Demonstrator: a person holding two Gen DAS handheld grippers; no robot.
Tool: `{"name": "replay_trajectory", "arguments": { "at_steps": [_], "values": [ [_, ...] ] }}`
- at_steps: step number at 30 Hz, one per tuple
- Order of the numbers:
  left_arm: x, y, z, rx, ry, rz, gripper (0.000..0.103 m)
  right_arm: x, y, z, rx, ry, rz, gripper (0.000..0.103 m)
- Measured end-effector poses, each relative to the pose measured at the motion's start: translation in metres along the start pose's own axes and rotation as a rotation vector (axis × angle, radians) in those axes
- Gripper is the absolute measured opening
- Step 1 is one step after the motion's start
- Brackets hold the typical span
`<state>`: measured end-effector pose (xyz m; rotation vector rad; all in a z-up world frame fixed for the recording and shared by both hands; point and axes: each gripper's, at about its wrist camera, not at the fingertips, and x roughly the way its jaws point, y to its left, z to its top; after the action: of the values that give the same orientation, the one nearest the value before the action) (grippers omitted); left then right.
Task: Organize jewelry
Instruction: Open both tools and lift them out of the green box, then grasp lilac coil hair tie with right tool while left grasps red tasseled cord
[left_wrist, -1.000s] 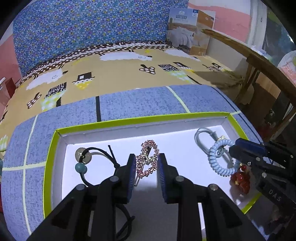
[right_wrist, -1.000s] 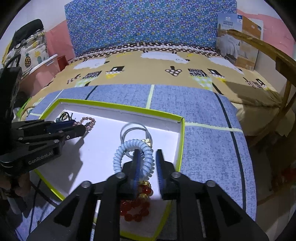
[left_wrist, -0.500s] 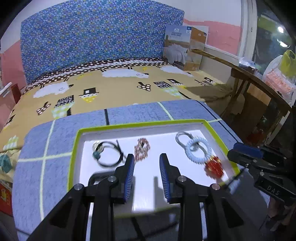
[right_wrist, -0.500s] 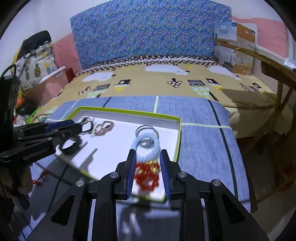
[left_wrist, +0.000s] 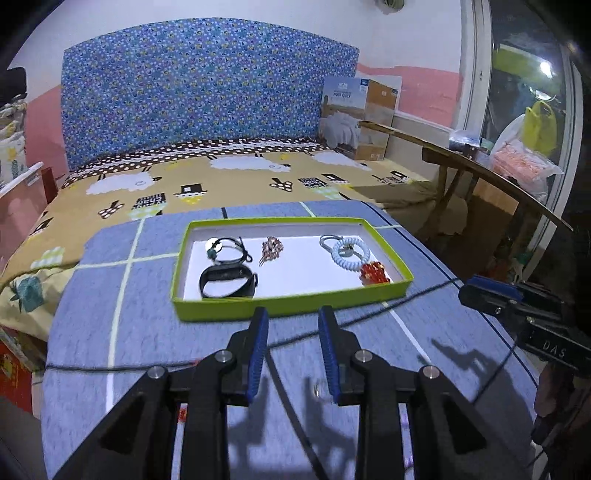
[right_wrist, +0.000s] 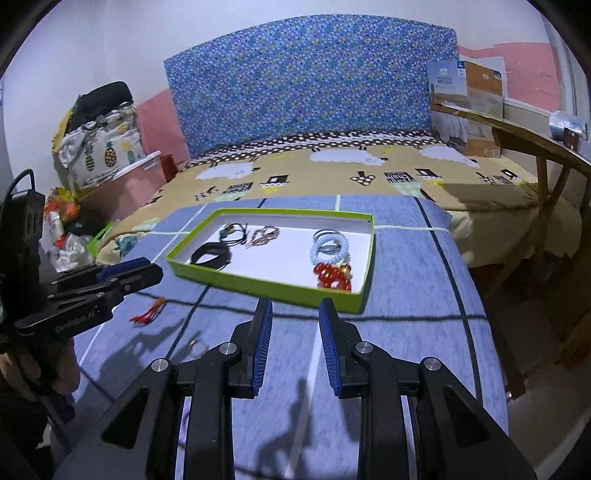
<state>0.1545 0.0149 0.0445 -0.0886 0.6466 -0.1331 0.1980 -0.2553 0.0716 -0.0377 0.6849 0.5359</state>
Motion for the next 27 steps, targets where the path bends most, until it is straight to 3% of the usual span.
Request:
{"name": "replay_trajectory", "arguments": {
  "at_steps": [11,27],
  "values": [
    [-0.039,0.003,-0.034,0.000,-0.035,0.046,0.029,-0.029,0.012,-0.033,0.012,-0.004,0.011,0.027],
    [-0.057,0.021,-0.067,-0.041,-0.009,0.072,0.029,-0.033,0.024,-0.059,0.018,0.041,0.051,0.028]
  ]
}}
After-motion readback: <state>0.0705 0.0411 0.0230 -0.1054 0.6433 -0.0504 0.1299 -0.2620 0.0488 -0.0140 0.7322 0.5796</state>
